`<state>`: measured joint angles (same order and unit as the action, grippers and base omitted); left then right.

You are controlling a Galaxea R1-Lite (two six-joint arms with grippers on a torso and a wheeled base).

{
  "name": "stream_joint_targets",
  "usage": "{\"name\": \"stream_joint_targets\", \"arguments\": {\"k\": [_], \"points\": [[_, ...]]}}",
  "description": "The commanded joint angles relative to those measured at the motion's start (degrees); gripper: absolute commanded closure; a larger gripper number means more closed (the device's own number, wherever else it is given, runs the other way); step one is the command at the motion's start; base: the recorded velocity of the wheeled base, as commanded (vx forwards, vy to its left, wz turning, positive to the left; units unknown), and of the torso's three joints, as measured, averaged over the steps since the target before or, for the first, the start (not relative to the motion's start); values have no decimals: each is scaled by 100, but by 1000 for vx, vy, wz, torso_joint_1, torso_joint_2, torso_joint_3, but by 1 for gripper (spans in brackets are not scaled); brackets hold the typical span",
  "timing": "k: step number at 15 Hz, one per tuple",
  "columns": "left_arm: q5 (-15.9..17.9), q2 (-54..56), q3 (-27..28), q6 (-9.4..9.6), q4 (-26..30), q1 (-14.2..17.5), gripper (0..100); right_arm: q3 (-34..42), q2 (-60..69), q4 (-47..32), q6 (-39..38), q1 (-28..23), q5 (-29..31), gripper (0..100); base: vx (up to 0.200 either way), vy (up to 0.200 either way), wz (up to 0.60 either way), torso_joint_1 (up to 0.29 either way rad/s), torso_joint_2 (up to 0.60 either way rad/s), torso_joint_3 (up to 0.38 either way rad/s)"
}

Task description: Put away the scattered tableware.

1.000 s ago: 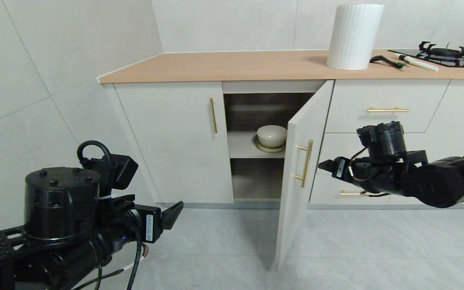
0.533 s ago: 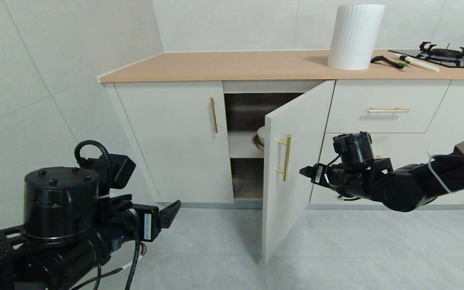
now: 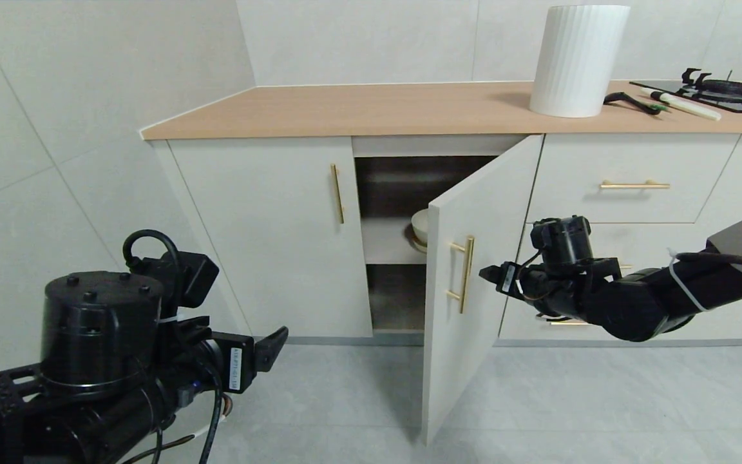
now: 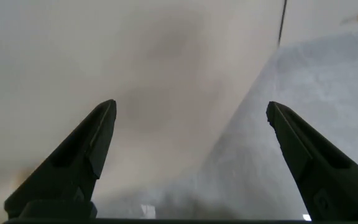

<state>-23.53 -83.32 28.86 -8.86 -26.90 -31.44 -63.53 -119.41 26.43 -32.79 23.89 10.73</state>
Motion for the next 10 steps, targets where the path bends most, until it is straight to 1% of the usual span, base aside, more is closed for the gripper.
{"name": "stream_joint_targets", "arguments": {"k": [1,3,5,7,8,10], "points": [[-3,-26,15,-1,1,6,0,-20,-100,90,-52,10,-1,0,200,0,0,7,2,2],[-3,-70,15,-1,1,-3,0,-20,-144,504,-280,19,-9,0,200,0,0,7,0,0],[6,-70,15,-1,-8,-3,0,-63,-153,600,-386,54,-9,0,0,0,0,0,0,0],[6,-52,24,-1,-25,-3,0,-345,-294,600,-799,107,52,0,0,0,0,0,0,0],[-3,-52,24,-1,-25,-3,0,-415,-346,600,-860,98,105,0,0,0,0,0,0,0],[-3,-52,24,-1,-34,-3,0,-784,-628,600,-1054,80,439,0,0,0,0,0,0,0]]}}
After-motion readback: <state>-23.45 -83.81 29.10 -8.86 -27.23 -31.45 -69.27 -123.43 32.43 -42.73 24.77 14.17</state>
